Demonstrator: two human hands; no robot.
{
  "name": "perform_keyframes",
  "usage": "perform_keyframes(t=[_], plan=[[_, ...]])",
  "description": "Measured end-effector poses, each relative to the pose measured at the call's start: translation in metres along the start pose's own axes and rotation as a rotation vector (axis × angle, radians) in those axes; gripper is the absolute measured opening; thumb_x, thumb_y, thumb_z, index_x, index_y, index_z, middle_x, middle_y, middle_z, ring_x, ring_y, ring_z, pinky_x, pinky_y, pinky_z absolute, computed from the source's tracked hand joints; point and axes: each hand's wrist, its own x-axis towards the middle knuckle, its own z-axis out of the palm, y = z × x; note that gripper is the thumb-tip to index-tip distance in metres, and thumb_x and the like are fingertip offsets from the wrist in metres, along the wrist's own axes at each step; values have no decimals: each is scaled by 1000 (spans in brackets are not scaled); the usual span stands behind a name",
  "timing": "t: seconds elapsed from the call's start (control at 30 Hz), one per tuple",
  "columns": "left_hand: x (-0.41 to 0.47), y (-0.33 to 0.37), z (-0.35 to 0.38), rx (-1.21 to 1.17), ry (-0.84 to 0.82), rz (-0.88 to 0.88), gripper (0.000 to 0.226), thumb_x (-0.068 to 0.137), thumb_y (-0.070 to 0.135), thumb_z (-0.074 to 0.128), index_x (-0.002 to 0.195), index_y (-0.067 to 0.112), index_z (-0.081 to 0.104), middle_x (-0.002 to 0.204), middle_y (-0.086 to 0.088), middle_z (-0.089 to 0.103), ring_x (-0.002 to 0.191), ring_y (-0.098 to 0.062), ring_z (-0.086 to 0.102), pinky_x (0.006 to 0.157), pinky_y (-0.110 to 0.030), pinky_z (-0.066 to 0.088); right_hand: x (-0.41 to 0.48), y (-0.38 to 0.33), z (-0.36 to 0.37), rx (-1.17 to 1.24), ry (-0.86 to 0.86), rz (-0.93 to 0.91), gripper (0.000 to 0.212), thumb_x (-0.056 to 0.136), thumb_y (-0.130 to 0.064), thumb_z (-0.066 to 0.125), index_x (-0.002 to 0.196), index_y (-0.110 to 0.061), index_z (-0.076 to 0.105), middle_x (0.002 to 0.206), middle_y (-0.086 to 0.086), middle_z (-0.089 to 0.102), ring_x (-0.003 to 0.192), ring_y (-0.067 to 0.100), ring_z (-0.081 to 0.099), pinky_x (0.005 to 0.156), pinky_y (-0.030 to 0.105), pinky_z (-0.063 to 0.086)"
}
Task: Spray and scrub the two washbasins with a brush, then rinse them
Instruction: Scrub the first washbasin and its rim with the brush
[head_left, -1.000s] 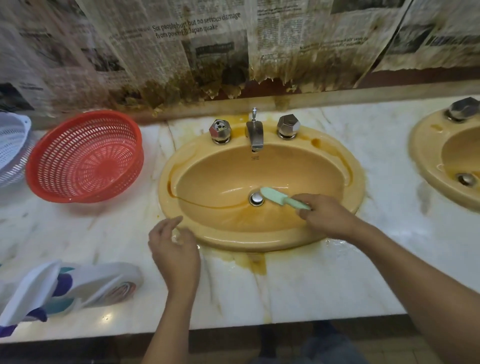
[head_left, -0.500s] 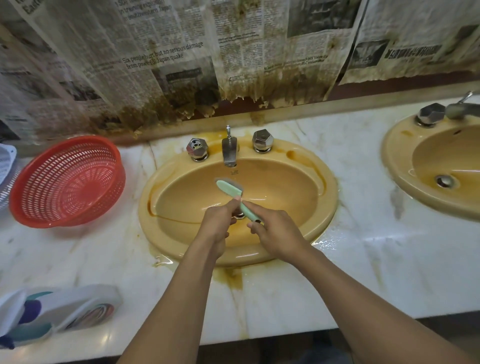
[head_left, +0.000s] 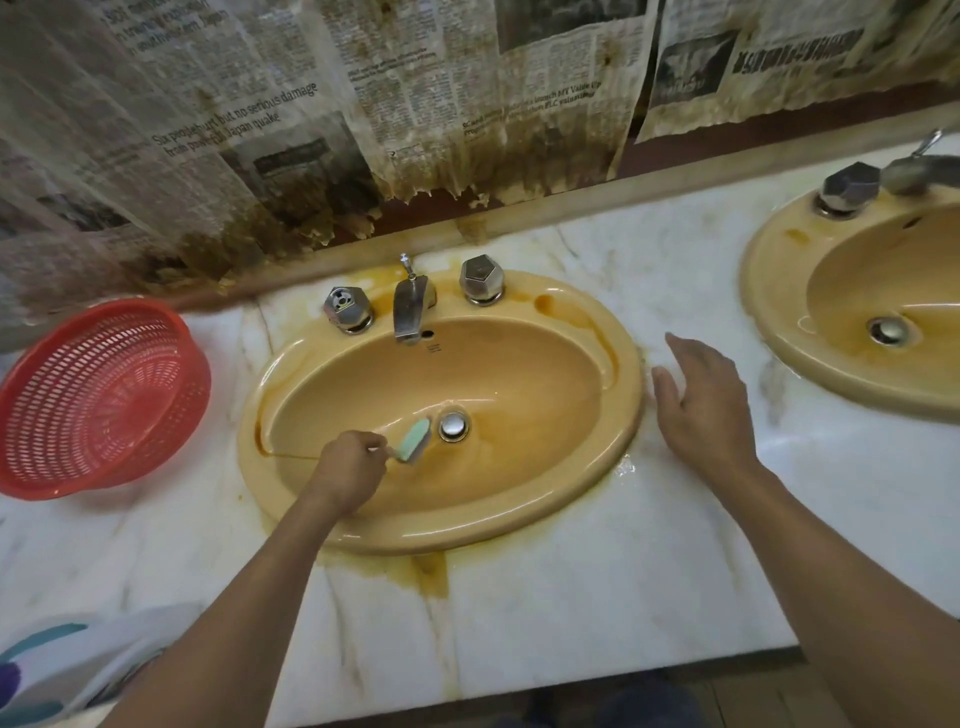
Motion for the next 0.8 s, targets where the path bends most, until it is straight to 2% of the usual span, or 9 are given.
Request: perform_keyframes(t=[0.07,0.17,0.27,0.33,0.4,0.47,0.6,0.7,0.8], plan=[[8,-5,5,125,-125,73,20,102,19,60,100,18,80,87,-6,74,86,-26,67,75,-32,49,-2,25,4,-107,-13,34,60,99,-41,36,150,-11,47,154,17,45,144,34,37,118,52,28],[19,3,24,255,-317,143,21,101,23,61,97,22,82,84,2,72,80,-15,62,73,-29,47,-16,49,18,-341,-53,-57,60,102,-40,29,152,-10,42,162,15,33,152,31,25,122,53,21],[33,26,50,404,-328,180,37,100,18,53,64,20,61,68,-4,54,70,-19,48,60,-31,35,-18,52,23,-394,-28,-73,58,102,-38,31,151,-10,42,162,14,32,152,30,25,122,52,21],[44,44,64,439,-300,178,34,100,17,51,67,22,55,75,-4,56,72,-21,50,61,-31,36,-17,50,24,-410,-2,-72,57,102,-37,34,151,-10,44,162,14,34,152,30,26,122,52,22],[53,58,78,335,-232,171,21,101,17,52,82,16,61,85,-7,63,77,-24,54,67,-31,37,-17,50,23,-419,9,-80,57,101,-37,36,151,-10,44,162,14,34,152,30,27,122,51,22],[50,79,94,103,-217,204,23,102,16,55,85,8,68,77,-2,54,69,-20,47,64,-32,37,-17,49,23,-426,8,-76,57,101,-38,36,151,-11,44,162,13,34,152,29,27,122,51,22],[20,114,100,-282,-382,263,22,104,26,59,94,26,78,64,1,43,50,-14,34,41,-21,33,-15,47,24,-443,28,-71,57,100,-38,36,150,-12,44,162,12,34,152,28,27,122,51,22],[21,100,89,-189,-448,307,22,105,26,59,100,20,79,66,2,45,49,-9,34,41,-18,32,-15,46,24,-454,45,-73,56,100,-37,38,150,-11,45,161,12,35,151,29,28,121,52,23],[29,96,91,-83,-372,276,19,103,25,61,102,21,80,58,16,53,53,-5,44,47,-18,36,-15,46,25,-450,56,-73,56,100,-37,38,150,-11,45,161,12,35,151,29,29,122,52,23]])
